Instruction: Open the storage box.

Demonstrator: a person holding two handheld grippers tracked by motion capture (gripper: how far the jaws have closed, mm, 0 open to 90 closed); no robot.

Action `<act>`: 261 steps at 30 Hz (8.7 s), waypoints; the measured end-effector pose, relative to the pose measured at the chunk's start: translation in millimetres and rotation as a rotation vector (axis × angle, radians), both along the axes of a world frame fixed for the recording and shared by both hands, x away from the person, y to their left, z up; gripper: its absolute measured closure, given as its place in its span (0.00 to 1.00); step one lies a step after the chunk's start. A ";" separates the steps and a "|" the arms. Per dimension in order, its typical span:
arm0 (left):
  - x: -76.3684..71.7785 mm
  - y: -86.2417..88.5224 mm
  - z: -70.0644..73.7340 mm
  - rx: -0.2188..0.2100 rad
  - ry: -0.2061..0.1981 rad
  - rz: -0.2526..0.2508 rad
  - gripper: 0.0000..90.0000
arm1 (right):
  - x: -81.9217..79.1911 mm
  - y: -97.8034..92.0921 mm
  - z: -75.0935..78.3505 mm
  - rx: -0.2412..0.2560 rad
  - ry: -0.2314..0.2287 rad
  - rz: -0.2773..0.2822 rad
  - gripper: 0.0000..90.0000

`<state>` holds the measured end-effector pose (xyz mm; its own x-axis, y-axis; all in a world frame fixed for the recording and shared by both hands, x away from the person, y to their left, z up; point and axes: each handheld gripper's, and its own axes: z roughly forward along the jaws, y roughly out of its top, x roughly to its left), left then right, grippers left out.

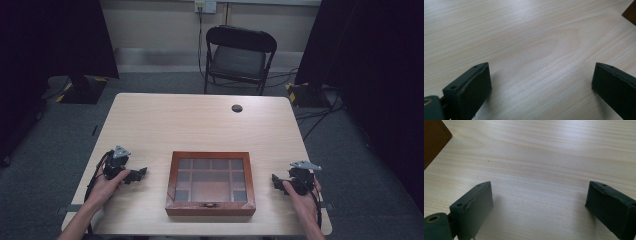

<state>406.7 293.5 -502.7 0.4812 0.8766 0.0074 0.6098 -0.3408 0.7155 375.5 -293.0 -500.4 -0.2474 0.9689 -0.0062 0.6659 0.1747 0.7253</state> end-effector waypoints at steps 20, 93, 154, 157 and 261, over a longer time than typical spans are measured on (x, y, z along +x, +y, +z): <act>0.0 0.0 0.0 0.000 0.000 0.000 0.02 | -4.0 9.3 11.8 0.058 0.004 0.104 0.25; -15.0 -26.8 20.8 -0.047 -0.050 -0.140 0.19 | -57.1 172.7 58.2 0.207 0.058 1.028 0.91; -37.8 -82.0 49.8 -0.280 -0.037 -0.353 0.26 | -27.2 168.4 128.9 0.256 0.048 1.073 0.87; -37.0 -81.7 49.8 -0.280 -0.037 -0.345 0.24 | -26.6 165.5 133.3 0.253 0.038 1.053 0.68; 22.9 -105.8 106.5 -0.364 -0.168 -0.412 0.52 | 52.3 85.2 112.9 0.348 -0.200 0.662 0.52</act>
<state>429.5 187.7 -396.3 0.8021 0.5770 -0.1539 0.3465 -0.2399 0.9069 427.8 -207.7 -387.5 -0.8018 0.5742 0.1656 0.3524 0.2305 0.9070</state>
